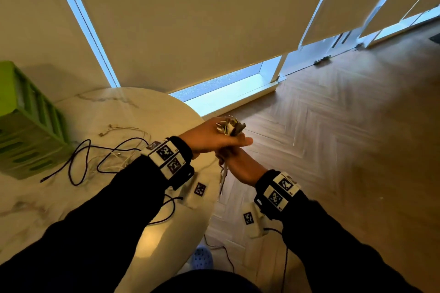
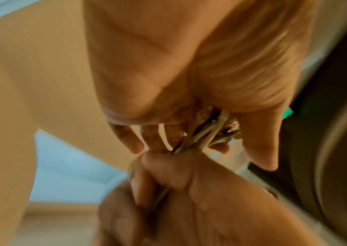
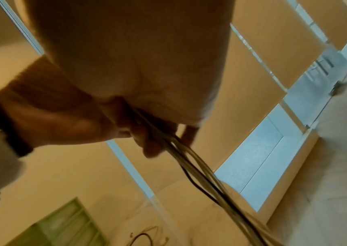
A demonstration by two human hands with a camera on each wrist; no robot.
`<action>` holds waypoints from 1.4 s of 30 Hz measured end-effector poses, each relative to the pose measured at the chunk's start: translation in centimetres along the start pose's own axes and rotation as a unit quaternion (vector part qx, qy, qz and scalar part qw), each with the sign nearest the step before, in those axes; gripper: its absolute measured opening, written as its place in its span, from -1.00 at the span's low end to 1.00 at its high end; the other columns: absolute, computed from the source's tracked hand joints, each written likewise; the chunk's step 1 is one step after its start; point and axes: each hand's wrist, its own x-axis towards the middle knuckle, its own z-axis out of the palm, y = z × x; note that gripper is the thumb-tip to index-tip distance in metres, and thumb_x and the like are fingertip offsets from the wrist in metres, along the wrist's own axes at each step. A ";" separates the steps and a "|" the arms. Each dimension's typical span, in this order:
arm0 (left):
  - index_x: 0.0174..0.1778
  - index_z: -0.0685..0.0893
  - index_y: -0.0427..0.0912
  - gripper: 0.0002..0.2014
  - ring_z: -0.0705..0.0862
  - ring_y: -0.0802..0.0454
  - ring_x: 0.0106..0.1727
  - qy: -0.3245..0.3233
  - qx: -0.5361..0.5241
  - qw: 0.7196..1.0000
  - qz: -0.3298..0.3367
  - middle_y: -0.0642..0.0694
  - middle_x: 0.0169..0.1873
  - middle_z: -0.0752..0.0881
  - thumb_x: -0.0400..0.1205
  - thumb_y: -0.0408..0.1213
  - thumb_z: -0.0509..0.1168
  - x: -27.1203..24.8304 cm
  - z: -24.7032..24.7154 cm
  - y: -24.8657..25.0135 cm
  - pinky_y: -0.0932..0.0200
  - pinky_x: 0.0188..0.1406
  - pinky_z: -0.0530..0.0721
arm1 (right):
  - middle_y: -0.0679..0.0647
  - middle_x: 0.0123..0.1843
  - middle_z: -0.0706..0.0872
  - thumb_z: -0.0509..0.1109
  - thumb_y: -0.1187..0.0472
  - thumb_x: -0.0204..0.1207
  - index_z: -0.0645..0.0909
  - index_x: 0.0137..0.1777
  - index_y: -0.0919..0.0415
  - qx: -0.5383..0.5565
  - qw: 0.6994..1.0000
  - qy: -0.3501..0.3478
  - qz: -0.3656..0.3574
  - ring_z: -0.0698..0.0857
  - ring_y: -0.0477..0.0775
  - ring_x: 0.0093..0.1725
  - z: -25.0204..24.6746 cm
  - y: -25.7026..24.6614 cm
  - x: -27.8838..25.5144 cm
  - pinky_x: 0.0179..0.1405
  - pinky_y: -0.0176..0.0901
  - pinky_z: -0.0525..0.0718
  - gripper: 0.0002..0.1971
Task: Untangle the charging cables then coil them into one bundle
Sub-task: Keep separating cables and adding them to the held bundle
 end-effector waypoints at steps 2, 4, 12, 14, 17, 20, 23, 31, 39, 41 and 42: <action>-0.10 0.72 -0.07 -0.63 0.76 0.02 0.03 0.000 0.106 0.994 0.035 -0.08 -0.08 0.78 0.43 0.11 0.59 0.4 0.8 -0.3 -0.06 0.17 0.74 | 0.31 -0.02 0.65 0.02 0.16 0.81 0.54 0.05 0.23 -0.083 0.996 -0.010 0.033 0.58 0.13 -0.10 -0.4 1.1 0.3 0.11 0.25 0.66 -0.72; 0.07 0.75 -0.05 -0.65 0.75 0.01 0.18 0.014 0.036 0.999 0.037 -0.04 0.07 0.79 0.46 -0.01 0.61 0.5 1.4 -0.6 -0.10 0.28 0.71 | 0.25 -0.04 0.64 0.02 0.13 0.77 0.53 0.01 0.16 -0.052 0.997 0.009 0.060 0.59 0.14 -0.07 -0.7 1.0 0.1 0.16 0.21 0.65 -0.73; 0.44 0.50 0.19 -0.31 0.44 0.11 0.54 -0.135 0.025 0.990 -0.042 0.17 0.43 0.55 0.42 -0.03 0.65 1.1 3.9 -4.8 0.07 0.54 0.39 | 0.06 -0.36 0.19 0.12 0.23 0.74 0.30 -0.32 0.14 0.454 0.881 0.125 0.033 0.26 0.03 -0.32 -4.1 -1.8 -3.9 -0.03 -0.04 0.44 -0.66; 0.15 0.62 0.17 -0.65 0.61 0.03 0.33 -0.216 0.144 0.963 -0.068 0.21 0.12 0.66 0.52 0.05 0.56 1.5 5.1 -5.1 0.10 0.37 0.53 | 0.06 -0.37 0.17 0.14 0.22 0.69 0.24 -0.34 0.12 0.506 0.859 0.076 0.006 0.24 0.05 -0.35 -4.7 -2.7 -5.1 0.17 0.04 0.50 -0.67; 0.14 0.71 -0.15 -0.73 0.62 0.03 0.12 -0.151 0.266 0.952 0.023 0.15 0.04 0.69 0.69 -0.03 0.39 3.7 4.2 -5.8 0.05 0.32 0.55 | 0.06 -0.42 0.34 0.09 0.17 0.67 0.33 -0.37 0.12 0.466 0.883 0.041 -0.043 0.53 0.13 -0.29 -5.2 -3.3 -7.1 0.35 0.13 0.53 -0.67; -0.20 0.53 -0.05 -0.72 0.65 -0.01 0.18 0.121 0.225 0.958 0.126 -0.09 0.18 0.75 0.70 0.06 0.29 6.0 3.3 -6.9 -0.03 0.19 0.56 | 0.06 -0.37 0.50 0.00 0.24 0.73 0.55 -0.40 0.02 0.392 0.913 0.096 -0.060 0.70 0.21 0.00 -5.8 -3.1 -8.2 0.48 0.15 0.49 -0.52; -0.20 0.48 -0.11 -0.71 0.76 0.06 -0.23 0.071 0.185 0.979 0.047 -0.02 -0.27 0.79 0.74 -0.02 0.27 6.7 6.0 -8.5 -0.08 -0.15 0.71 | 0.08 -0.39 0.22 0.07 0.21 0.70 0.33 -0.35 0.11 0.425 0.889 0.167 -0.041 0.48 0.13 -0.29 -7.3 -2.6 -7.4 0.31 0.17 0.54 -0.66; 0.47 0.42 -0.12 -0.19 0.59 0.00 0.45 -0.146 -0.043 0.986 0.062 -0.09 0.41 0.61 0.50 0.39 0.36 4.5 8.5 -6.3 0.00 0.47 0.59 | -0.13 -0.51 0.27 0.16 0.19 0.74 0.35 -0.29 0.06 0.252 0.952 0.114 0.129 0.19 -0.10 -0.53 -11.7 0.8 -4.2 -0.40 -0.12 0.19 -0.69; 0.43 0.62 -0.14 -0.58 0.57 0.29 0.45 0.021 -0.136 0.989 0.061 0.08 0.38 0.71 0.83 0.01 0.04 5.2 6.1 -0.9 0.03 0.61 0.39 | -0.04 -0.38 0.39 0.23 0.13 0.72 0.38 -0.11 0.13 0.153 0.983 -0.009 0.103 0.34 -0.06 -0.37 -7.8 1.9 -2.9 -0.27 -0.07 0.41 -0.83; 0.30 0.69 -0.07 -0.59 0.64 0.28 0.37 -0.008 -0.088 0.994 0.061 0.10 0.20 0.81 0.85 0.01 -0.02 4.9 5.4 -0.3 0.08 0.56 0.38 | 0.04 -0.34 0.61 0.34 0.11 0.67 0.53 -0.11 0.19 0.172 0.982 0.001 0.080 0.59 0.06 -0.29 -6.9 3.0 -2.7 -0.07 0.04 0.61 -0.81; 0.13 0.73 -0.07 -0.56 0.71 0.15 0.32 -0.029 -0.078 0.995 0.056 0.05 0.06 0.85 0.85 0.03 -0.03 4.8 5.0 0.0 -0.02 0.54 0.42 | 0.09 -0.26 0.73 0.41 0.08 0.63 0.60 -0.11 0.21 0.172 0.982 -0.009 0.083 0.70 0.13 -0.19 -6.2 3.7 -2.5 0.09 0.11 0.66 -0.80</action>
